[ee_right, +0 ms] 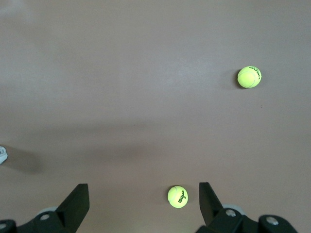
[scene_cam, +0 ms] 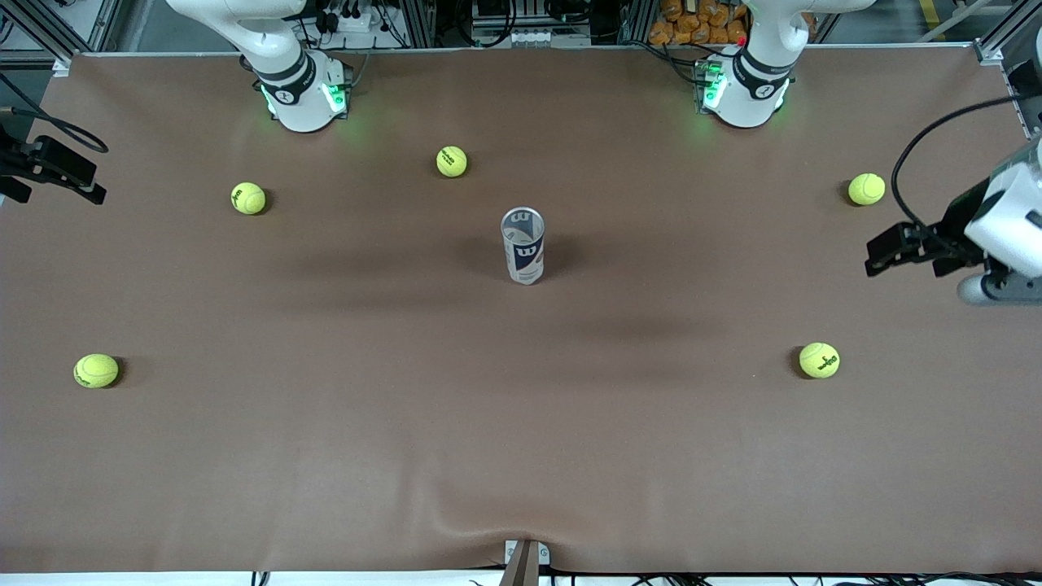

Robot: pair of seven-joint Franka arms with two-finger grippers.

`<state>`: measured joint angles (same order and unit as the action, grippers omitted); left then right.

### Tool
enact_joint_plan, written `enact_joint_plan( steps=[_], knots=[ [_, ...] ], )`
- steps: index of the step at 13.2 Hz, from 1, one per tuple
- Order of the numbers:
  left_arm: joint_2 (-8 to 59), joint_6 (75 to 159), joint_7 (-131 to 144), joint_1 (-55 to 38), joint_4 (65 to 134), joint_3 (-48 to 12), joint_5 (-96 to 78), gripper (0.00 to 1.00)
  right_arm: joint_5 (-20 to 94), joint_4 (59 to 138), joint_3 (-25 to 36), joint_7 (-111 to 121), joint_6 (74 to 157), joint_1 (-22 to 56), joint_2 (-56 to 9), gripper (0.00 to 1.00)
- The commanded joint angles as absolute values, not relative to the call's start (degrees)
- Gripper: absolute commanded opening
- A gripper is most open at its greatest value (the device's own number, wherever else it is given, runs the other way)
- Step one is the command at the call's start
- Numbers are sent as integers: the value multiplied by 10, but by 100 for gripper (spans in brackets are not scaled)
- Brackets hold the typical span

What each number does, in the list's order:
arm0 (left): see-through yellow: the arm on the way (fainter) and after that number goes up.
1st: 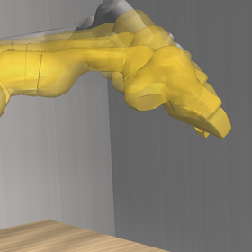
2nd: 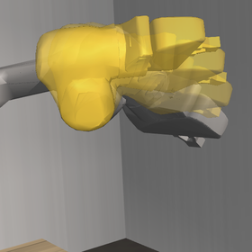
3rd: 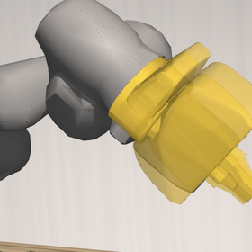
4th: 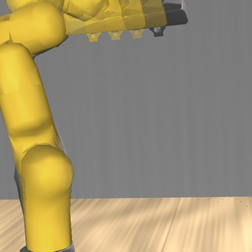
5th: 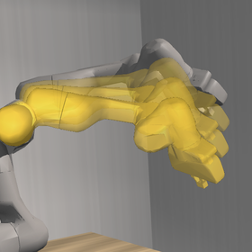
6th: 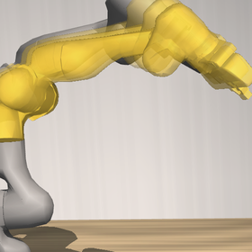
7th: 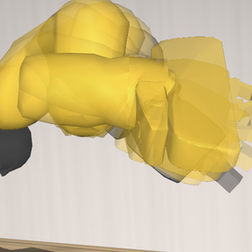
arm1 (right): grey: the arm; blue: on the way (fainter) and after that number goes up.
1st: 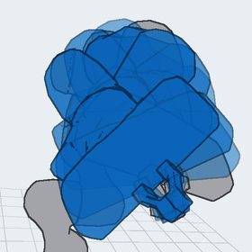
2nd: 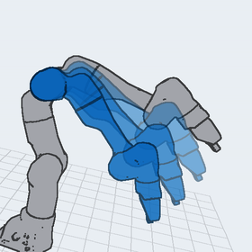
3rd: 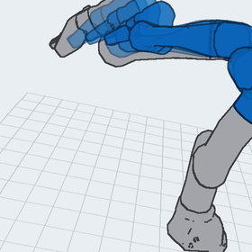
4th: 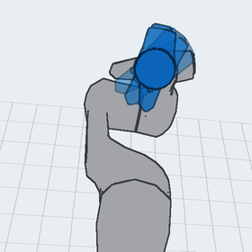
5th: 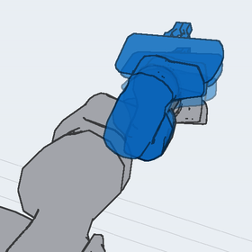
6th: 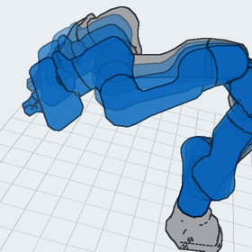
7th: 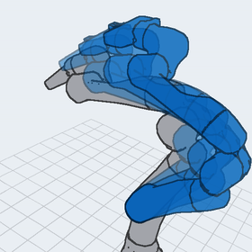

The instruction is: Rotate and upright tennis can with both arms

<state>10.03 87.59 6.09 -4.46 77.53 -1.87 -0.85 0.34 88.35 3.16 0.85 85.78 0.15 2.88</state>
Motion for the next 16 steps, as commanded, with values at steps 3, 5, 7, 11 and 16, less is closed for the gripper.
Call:
enact_joint_plan(
  steps=[3, 5, 7, 11, 16],
  knots=[
    [-45, 961, 125, -44, 981, -54, -25, 89, -4, 895, 31, 10, 864, 1, 36, 100],
    [-65, 957, 146, -43, 992, -62, -25, 89, -4, 895, 31, 10, 863, 1, 36, 100],
    [-60, 956, 125, -36, 976, -54, -17, 91, -4, 895, 31, 10, 863, 2, 37, 100],
    [-41, 955, 96, -9, 957, -47, -20, 92, -4, 895, 31, 11, 859, 2, 42, 100],
    [-42, 954, 97, -8, 958, -47, -20, 93, -4, 895, 31, 15, 857, 1, 49, 100]
  ],
)
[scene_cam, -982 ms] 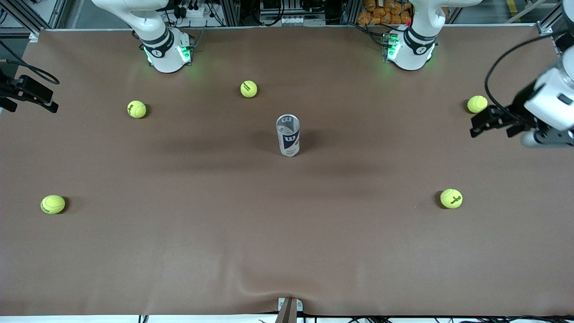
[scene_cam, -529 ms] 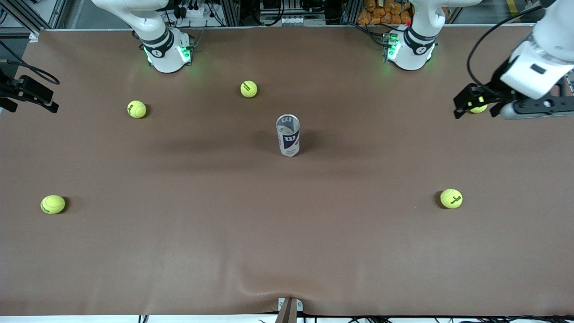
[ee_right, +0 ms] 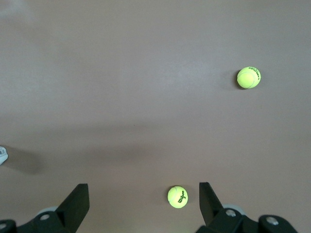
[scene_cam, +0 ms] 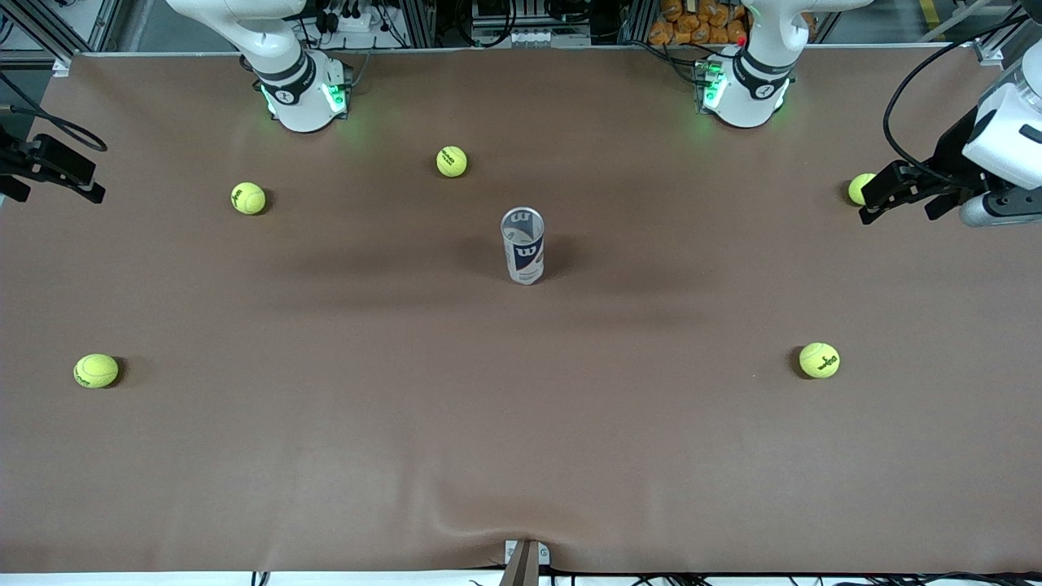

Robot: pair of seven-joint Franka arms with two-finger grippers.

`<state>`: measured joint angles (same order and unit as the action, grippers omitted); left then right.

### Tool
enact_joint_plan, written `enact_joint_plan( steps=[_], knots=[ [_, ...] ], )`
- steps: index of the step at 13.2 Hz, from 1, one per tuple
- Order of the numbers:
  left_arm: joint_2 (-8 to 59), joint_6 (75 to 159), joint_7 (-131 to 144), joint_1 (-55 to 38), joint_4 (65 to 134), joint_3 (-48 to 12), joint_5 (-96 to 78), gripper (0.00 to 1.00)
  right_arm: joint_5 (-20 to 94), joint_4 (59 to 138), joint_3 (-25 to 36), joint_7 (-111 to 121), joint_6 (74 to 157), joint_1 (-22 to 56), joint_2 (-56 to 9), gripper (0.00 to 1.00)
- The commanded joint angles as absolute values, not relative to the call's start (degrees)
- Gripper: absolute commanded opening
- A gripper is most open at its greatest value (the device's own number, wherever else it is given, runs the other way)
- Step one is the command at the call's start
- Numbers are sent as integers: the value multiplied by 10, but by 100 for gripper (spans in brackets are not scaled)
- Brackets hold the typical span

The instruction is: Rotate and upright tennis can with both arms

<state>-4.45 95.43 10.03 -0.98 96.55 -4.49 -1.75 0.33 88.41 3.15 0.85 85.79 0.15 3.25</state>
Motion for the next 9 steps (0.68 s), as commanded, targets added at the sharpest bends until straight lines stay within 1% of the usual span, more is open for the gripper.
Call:
enact_joint_plan(
  steps=[1, 3, 6, 9],
  knots=[
    [-40, 954, 97, -8, 957, -47, -21, 93, -4, 895, 31, 15, 857, 1, 49, 100],
    [-42, 954, 94, -9, 957, -45, -20, 93, -4, 895, 31, 16, 856, 0, 54, 100],
    [-50, 954, 33, -32, 957, 21, -19, 96, -4, 895, 32, 17, 853, 0, 55, 100],
    [-50, 953, 20, -44, 955, 44, -16, 97, -4, 895, 33, 17, 853, -1, 57, 100]
  ],
)
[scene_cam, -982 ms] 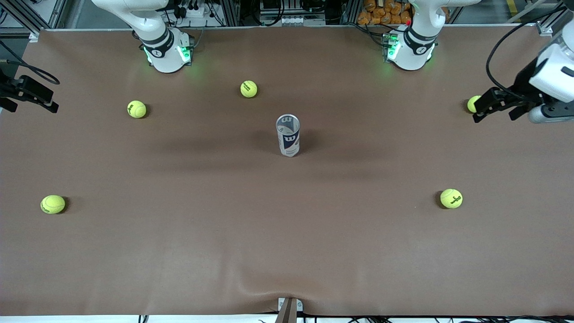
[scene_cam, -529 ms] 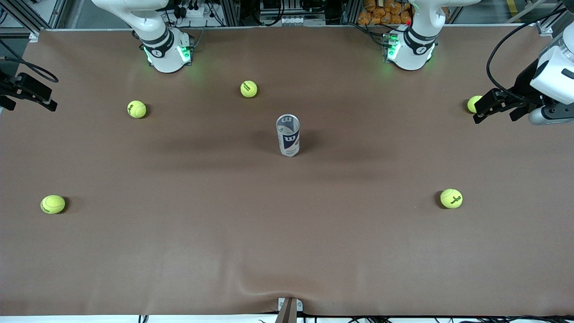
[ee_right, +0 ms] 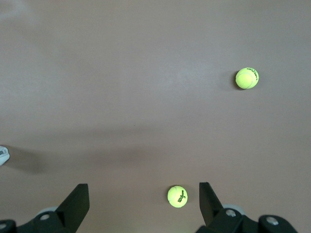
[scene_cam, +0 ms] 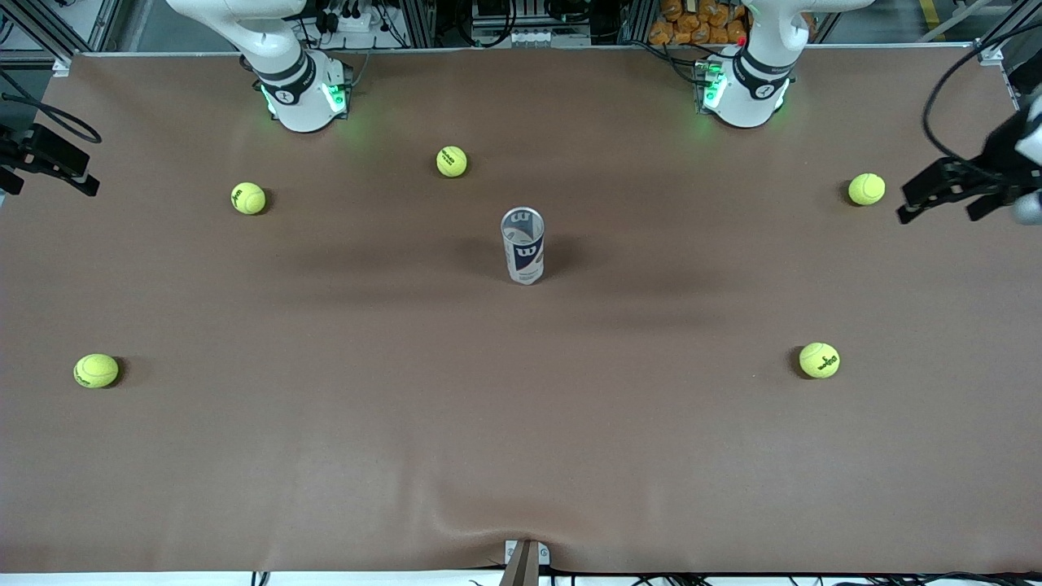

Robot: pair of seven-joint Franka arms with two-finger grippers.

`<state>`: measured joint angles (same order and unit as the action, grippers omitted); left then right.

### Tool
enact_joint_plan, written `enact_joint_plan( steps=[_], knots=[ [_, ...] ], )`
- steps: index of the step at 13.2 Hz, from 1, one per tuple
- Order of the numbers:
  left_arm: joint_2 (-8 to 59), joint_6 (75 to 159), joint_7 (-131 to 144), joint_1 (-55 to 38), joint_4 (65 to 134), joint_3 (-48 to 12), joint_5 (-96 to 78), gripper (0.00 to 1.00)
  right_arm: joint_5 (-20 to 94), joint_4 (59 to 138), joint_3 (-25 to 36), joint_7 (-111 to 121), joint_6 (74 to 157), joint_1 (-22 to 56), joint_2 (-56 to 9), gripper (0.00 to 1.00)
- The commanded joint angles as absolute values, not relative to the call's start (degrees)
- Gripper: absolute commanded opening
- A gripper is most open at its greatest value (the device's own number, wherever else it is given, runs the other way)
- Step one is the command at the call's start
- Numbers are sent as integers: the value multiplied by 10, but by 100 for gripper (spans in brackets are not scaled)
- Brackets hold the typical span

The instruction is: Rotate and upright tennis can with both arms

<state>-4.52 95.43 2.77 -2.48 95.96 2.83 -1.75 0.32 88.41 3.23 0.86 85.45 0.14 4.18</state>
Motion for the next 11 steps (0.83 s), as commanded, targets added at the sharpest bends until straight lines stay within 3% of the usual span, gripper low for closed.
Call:
enact_joint_plan(
  steps=[1, 11],
  knots=[
    [-50, 953, 16, -55, 953, 55, -5, 100, -4, 895, 33, 16, 853, -1, 56, 100],
    [-38, 918, 10, -68, 925, 61, -1, 100, -4, 894, 33, 16, 857, -9, 55, 100]
  ],
)
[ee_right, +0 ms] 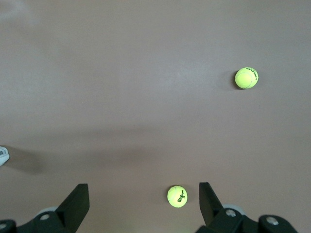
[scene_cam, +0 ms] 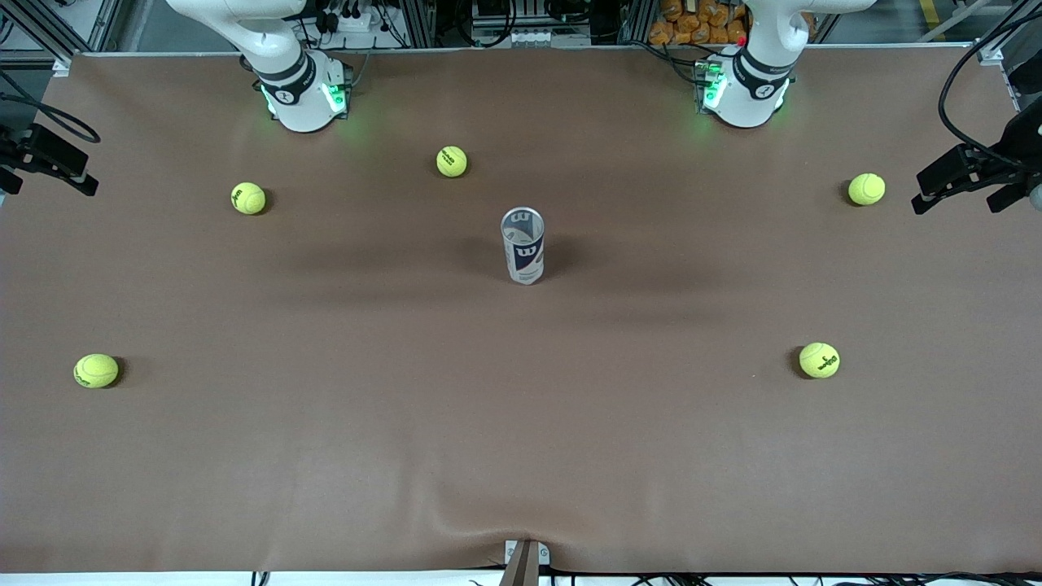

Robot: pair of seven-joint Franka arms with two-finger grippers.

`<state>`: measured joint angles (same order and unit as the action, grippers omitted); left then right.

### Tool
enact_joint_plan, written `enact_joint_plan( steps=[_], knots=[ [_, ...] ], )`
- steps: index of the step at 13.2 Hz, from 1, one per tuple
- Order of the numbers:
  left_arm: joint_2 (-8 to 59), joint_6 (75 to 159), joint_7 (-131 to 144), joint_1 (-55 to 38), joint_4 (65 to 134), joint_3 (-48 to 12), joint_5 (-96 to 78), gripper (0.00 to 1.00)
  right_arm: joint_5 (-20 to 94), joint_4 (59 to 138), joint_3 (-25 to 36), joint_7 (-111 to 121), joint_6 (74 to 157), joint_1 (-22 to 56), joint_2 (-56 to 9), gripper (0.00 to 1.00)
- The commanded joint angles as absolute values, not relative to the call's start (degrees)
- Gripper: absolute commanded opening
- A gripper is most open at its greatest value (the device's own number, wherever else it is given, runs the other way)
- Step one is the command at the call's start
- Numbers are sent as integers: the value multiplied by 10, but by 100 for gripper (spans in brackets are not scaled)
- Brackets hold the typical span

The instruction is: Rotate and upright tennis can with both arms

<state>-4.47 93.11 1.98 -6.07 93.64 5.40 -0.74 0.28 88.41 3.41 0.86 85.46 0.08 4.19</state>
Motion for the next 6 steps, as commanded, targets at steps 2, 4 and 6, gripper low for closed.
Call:
enact_joint_plan(
  steps=[2, 4, 6],
  knots=[
    [-38, 912, 11, -67, 924, 61, -3, 100, -4, 893, 33, 16, 860, -11, 55, 100],
    [-37, 911, 11, -67, 925, 61, -4, 100, -4, 891, 33, 16, 860, -11, 55, 100],
    [-37, 910, 11, -67, 925, 62, -4, 100, -4, 890, 33, 16, 860, -18, 55, 100]
  ],
)
